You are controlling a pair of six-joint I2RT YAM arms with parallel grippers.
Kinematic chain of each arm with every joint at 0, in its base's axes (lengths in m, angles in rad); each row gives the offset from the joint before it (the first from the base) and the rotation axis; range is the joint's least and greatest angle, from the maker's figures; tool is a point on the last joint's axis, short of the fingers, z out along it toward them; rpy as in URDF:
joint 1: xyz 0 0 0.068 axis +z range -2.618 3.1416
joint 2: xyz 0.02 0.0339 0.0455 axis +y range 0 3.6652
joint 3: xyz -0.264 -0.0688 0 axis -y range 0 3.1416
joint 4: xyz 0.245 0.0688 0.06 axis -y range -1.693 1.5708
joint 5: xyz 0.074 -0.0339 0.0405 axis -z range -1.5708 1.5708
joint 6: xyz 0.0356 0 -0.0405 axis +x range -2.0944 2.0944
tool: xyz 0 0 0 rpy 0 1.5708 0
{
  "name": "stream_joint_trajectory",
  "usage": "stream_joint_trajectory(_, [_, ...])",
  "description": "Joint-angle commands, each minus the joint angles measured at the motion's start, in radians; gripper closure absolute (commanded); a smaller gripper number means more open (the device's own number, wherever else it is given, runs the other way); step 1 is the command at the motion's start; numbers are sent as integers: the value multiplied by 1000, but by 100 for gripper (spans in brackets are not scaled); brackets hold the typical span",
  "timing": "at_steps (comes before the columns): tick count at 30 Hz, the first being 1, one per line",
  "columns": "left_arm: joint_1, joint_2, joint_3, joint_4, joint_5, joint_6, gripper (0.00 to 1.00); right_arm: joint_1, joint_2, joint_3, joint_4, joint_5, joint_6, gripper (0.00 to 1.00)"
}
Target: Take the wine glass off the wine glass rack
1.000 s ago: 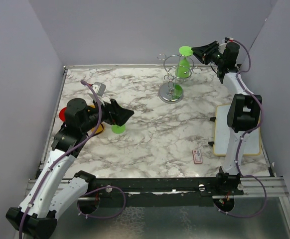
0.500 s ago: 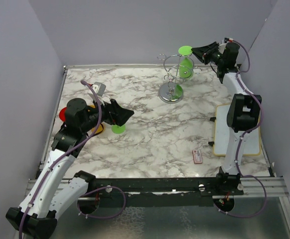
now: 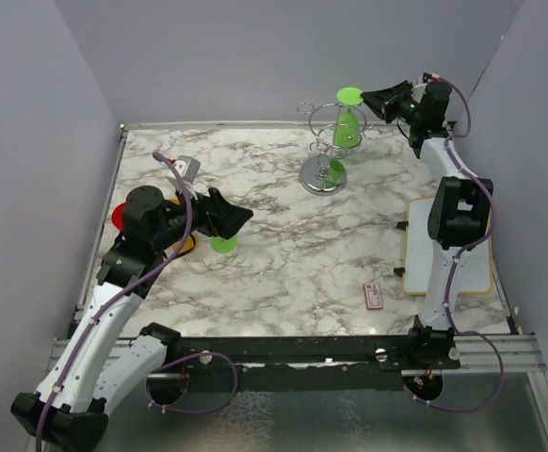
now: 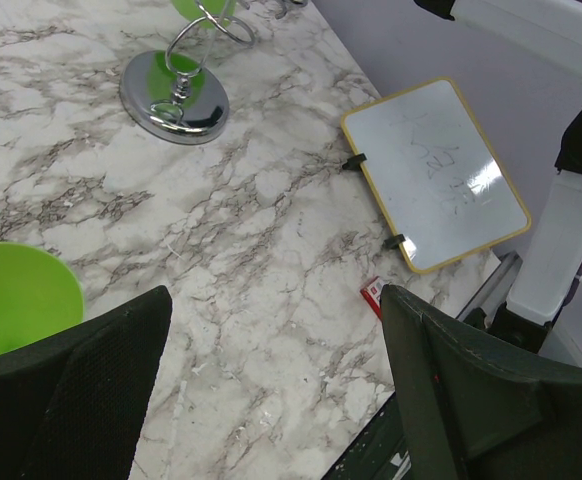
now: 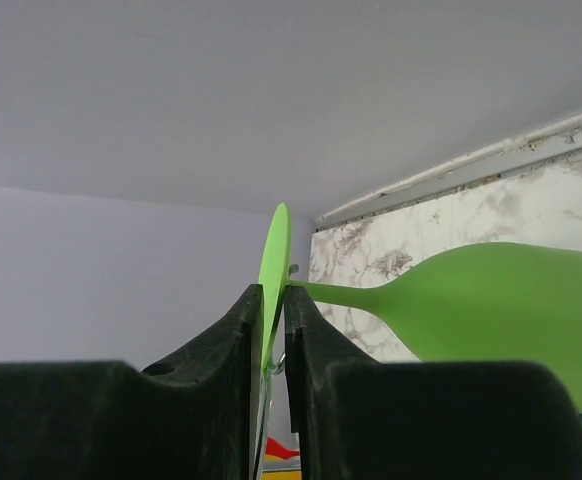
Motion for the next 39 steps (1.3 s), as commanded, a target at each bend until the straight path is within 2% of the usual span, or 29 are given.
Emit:
stream_joint_trajectory(1, [-1, -20, 29, -9, 12, 13, 13, 12, 26, 45, 21, -26, 6, 84])
stream_joint_trajectory(17, [-1, -29, 25, -24, 0, 26, 13, 30, 37, 97, -53, 6, -33, 80])
stream_joint_trajectory(34, [-1, -32, 25, -32, -5, 35, 13, 50, 17, 118, -139, 10, -97, 80])
stream_joint_trajectory(39, [-1, -29, 27, -34, -9, 33, 13, 54, 8, 143, -182, 27, -110, 86])
